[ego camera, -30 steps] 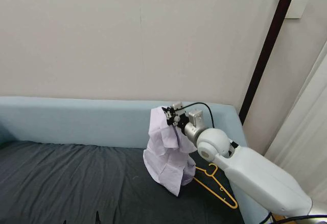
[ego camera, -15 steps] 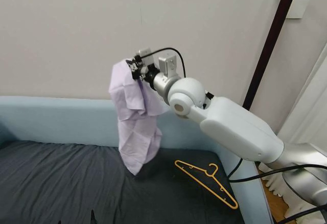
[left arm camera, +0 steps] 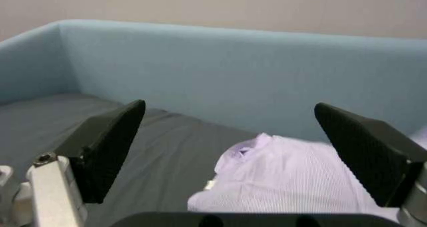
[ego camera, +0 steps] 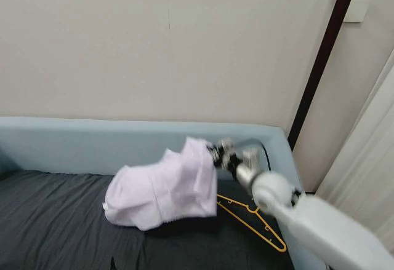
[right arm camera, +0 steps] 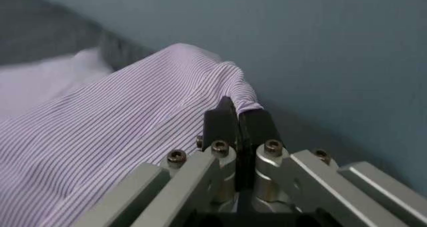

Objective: Pick up the clothes from the sofa and hang them on the clothes hanger.

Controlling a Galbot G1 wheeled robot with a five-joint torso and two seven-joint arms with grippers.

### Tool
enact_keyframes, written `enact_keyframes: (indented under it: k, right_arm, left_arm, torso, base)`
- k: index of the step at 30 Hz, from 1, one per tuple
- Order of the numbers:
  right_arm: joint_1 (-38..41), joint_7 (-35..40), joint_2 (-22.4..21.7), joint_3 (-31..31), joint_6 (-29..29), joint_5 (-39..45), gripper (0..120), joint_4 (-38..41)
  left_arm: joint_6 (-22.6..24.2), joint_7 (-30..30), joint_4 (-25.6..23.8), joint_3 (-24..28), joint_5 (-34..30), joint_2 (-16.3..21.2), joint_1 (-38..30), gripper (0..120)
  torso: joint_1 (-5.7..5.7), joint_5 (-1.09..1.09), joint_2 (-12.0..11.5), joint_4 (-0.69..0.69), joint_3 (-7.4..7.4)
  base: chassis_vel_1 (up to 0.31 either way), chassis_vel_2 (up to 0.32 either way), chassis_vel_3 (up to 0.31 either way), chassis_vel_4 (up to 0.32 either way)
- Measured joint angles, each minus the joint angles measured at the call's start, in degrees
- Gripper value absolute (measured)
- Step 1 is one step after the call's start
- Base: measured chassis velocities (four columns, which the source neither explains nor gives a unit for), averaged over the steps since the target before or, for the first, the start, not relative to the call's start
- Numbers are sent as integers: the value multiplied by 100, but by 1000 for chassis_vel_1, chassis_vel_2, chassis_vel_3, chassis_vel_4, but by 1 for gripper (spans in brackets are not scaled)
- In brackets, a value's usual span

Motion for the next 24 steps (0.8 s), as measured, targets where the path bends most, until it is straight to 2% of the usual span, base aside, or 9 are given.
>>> enact_keyframes:
  k: [2, 5, 18, 21, 24]
  right_arm:
    - [-587, -29, 109, 193, 27, -316, 0, -270]
    - [-1087, -38, 137, 418, 51, -659, 0, -503]
    - [-1576, 130, -22, 709, -368, -787, 0, 38]
    - [-1731, 229, -107, 919, -512, -935, 12, 310]
    - [-1808, 274, -154, 1048, -559, -1024, 16, 437]
  left_arm:
    - [26, 8, 4, 9, 5, 12, -16, 100]
    - [48, 11, 25, 14, 4, 69, -52, 100]
    - [49, 18, 75, 89, 3, 206, -122, 100]
    - [47, 16, 72, 78, 3, 287, -110, 100]
    - [44, 15, 72, 72, 3, 312, -106, 100]
  torso:
    - [0, 7, 0, 1, 0]
    - [0, 2, 0, 1, 0]
    - [0, 0, 0, 3, 1]
    - [0, 1, 0, 2, 1]
    - [1, 1, 0, 2, 1]
  base:
    - [0, 0, 0, 0]
    - [0, 0, 0, 0]
    - [0, 0, 0, 0]
    - [0, 0, 0, 0]
    - [0, 0, 0, 0]
